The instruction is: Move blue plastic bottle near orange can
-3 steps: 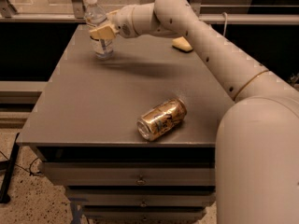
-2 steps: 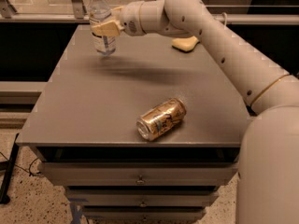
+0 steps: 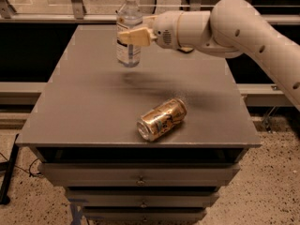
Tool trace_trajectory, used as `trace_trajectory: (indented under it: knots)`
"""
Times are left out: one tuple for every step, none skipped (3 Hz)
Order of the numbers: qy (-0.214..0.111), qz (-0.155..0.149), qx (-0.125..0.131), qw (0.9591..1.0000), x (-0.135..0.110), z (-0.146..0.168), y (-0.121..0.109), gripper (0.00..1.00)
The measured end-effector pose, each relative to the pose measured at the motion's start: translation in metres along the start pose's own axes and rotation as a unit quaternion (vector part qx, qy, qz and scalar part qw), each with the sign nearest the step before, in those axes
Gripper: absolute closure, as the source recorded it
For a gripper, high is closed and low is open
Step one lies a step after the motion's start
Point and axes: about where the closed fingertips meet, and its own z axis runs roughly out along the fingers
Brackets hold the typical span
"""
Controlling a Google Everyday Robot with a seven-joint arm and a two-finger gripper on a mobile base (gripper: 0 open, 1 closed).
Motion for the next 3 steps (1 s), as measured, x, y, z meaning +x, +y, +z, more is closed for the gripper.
trace_trajectory:
  knots:
    - [-0.002,-0.002,-0.003,1.0,-0.003,0.004,0.002,1.0]
    - [0.012,-0.012,-0.009,0.9998,-0.001,0.001,0.004,1.0]
    - [0.034,-0.021,-0.013,0.9991,0.0,-0.026,0.012,1.0]
